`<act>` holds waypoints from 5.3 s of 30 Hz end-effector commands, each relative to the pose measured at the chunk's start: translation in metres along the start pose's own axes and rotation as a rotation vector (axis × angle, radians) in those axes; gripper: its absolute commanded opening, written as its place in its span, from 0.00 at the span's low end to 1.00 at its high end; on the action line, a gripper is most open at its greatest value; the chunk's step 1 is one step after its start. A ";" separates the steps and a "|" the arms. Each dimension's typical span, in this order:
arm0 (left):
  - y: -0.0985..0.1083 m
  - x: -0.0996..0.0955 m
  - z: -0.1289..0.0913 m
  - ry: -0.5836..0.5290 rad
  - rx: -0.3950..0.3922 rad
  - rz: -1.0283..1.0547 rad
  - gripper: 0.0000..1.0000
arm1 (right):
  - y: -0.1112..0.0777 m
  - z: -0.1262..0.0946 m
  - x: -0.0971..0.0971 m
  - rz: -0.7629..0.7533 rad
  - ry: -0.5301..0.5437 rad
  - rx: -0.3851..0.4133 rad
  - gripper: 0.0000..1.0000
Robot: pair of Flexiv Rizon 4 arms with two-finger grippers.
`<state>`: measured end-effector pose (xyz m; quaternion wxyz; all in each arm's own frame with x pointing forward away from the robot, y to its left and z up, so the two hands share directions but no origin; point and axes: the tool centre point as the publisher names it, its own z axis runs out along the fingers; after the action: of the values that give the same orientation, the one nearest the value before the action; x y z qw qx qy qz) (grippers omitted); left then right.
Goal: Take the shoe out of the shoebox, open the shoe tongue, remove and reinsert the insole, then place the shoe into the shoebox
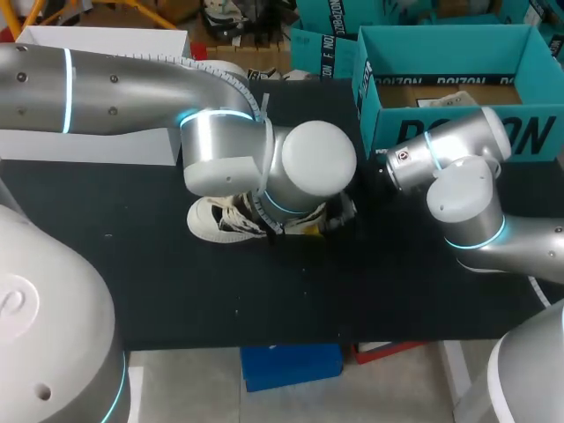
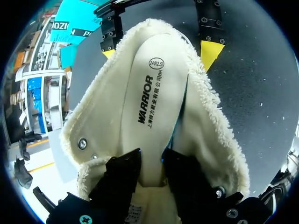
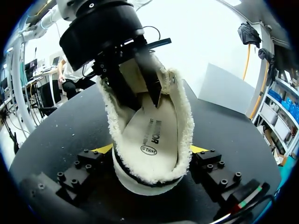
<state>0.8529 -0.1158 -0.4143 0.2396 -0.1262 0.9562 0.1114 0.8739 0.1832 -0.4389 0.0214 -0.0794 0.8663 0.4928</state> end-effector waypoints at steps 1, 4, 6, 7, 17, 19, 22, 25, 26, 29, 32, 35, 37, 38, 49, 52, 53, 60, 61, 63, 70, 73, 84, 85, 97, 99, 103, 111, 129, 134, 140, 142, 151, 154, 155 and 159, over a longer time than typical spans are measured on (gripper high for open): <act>0.006 -0.003 0.179 -0.006 0.012 -0.003 0.32 | -0.005 0.002 -0.002 0.002 0.000 0.003 0.00; 0.003 -0.002 0.180 0.000 0.022 0.004 0.13 | -0.005 0.002 -0.002 0.002 0.000 0.003 0.00; 0.002 0.002 0.180 0.014 0.025 0.017 0.00 | -0.005 0.002 -0.002 0.002 0.000 0.003 0.00; 0.003 0.004 0.179 0.020 0.026 0.022 0.00 | -0.005 0.002 -0.002 0.002 0.000 0.003 0.00; 0.005 0.015 0.151 0.138 0.088 0.055 0.00 | -0.005 0.002 -0.002 0.002 0.000 0.003 0.00; 0.007 0.015 0.141 0.170 0.114 0.056 0.00 | -0.005 0.002 -0.002 0.002 0.000 0.003 0.00; 0.006 0.016 0.130 0.199 0.138 0.054 0.00 | -0.005 0.002 -0.002 0.002 0.000 0.003 0.00; 0.003 0.021 0.122 0.209 0.136 0.063 0.00 | -0.005 0.002 -0.002 0.002 0.000 0.003 0.00; 0.003 0.023 0.120 0.214 0.138 0.067 0.00 | -0.005 0.002 -0.002 0.002 0.000 0.003 0.00; 0.001 0.024 0.115 0.247 0.153 0.075 0.00 | -0.005 0.002 -0.002 0.002 0.000 0.003 0.00; 0.000 0.023 0.111 0.290 0.177 0.073 0.00 | -0.005 0.002 -0.002 0.002 0.000 0.003 0.00; -0.001 0.023 0.106 0.314 0.192 0.076 0.00 | -0.005 0.002 -0.002 0.002 0.000 0.003 0.00; -0.002 0.023 0.104 0.342 0.209 0.080 0.00 | -0.005 0.002 -0.002 0.002 0.000 0.003 0.00; -0.002 0.023 0.103 0.348 0.214 0.079 0.00 | -0.005 0.002 -0.002 0.002 0.000 0.003 0.00; -0.005 0.025 0.090 0.434 0.286 0.079 0.00 | -0.005 0.002 -0.002 0.002 0.000 0.003 0.00; -0.007 0.025 0.086 0.451 0.302 0.082 0.00 | -0.005 0.002 -0.002 0.002 0.000 0.003 0.00; -0.008 0.025 0.084 0.459 0.311 0.083 0.00 | -0.005 0.002 -0.002 0.002 0.000 0.003 0.00; -0.010 0.023 0.074 0.477 0.340 0.087 0.00 | -0.005 0.002 -0.002 0.002 0.000 0.003 0.00; -0.010 0.023 0.073 0.480 0.345 0.087 0.00 | -0.005 0.002 -0.002 0.002 0.000 0.003 0.00; -0.010 0.022 0.070 0.486 0.357 0.087 0.00 | -0.005 0.002 -0.002 0.002 0.000 0.003 0.00; -0.009 0.019 0.059 0.501 0.391 0.088 0.00 | -0.005 0.002 -0.002 0.002 0.000 0.003 0.00; -0.008 0.018 0.054 0.510 0.406 0.088 0.00 | -0.005 0.002 -0.002 0.002 0.000 0.003 0.00; -0.006 0.007 0.031 0.570 0.451 0.102 0.00 | -0.005 0.002 -0.002 0.002 0.000 0.003 0.00; -0.006 0.006 0.027 0.575 0.452 0.105 0.00 | -0.005 0.002 -0.002 0.002 0.000 0.003 0.00; -0.007 -0.001 0.006 0.611 0.471 0.125 0.00 | -0.005 0.002 -0.002 0.002 0.000 0.003 0.00; -0.007 -0.001 0.005 0.612 0.475 0.126 0.00 | -0.005 0.002 -0.002 0.002 0.000 0.003 0.00; -0.007 -0.003 0.000 0.608 0.480 0.125 0.00 | -0.005 0.002 -0.002 0.002 0.000 0.003 0.00; -0.008 -0.006 -0.009 0.603 0.490 0.125 0.00 | -0.005 0.002 -0.002 0.002 0.000 0.003 0.00; 0.000 -0.016 -0.018 0.589 0.519 0.111 0.00 | -0.005 0.002 -0.002 0.002 0.000 0.003 0.00; -0.001 -0.014 -0.022 0.586 0.527 0.127 0.00 | -0.005 0.002 -0.002 0.002 0.000 0.003 0.00; -0.007 -0.011 -0.027 0.585 0.531 0.153 0.00 | -0.005 0.002 -0.002 0.002 0.000 0.003 0.00; -0.012 -0.009 -0.030 0.584 0.531 0.160 0.00 | -0.005 0.002 -0.002 0.002 0.000 0.003 0.00; -0.031 -0.001 -0.033 0.597 0.514 0.197 0.00 | -0.005 0.002 -0.002 0.002 0.000 0.003 0.00; -0.035 0.002 -0.030 0.604 0.493 0.208 0.00 | -0.005 0.002 -0.002 0.002 0.000 0.003 0.00; -0.036 0.003 -0.029 0.606 0.482 0.212 0.00 | -0.005 0.002 -0.002 0.002 0.000 0.003 0.00; -0.038 0.004 -0.026 0.623 0.465 0.220 0.99 | -0.005 0.002 -0.002 0.002 0.000 0.003 0.00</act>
<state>0.8435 -0.1528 -0.3957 -0.0474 0.0057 0.9901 -0.1318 0.8755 0.1821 -0.4395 0.0211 -0.0789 0.8664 0.4926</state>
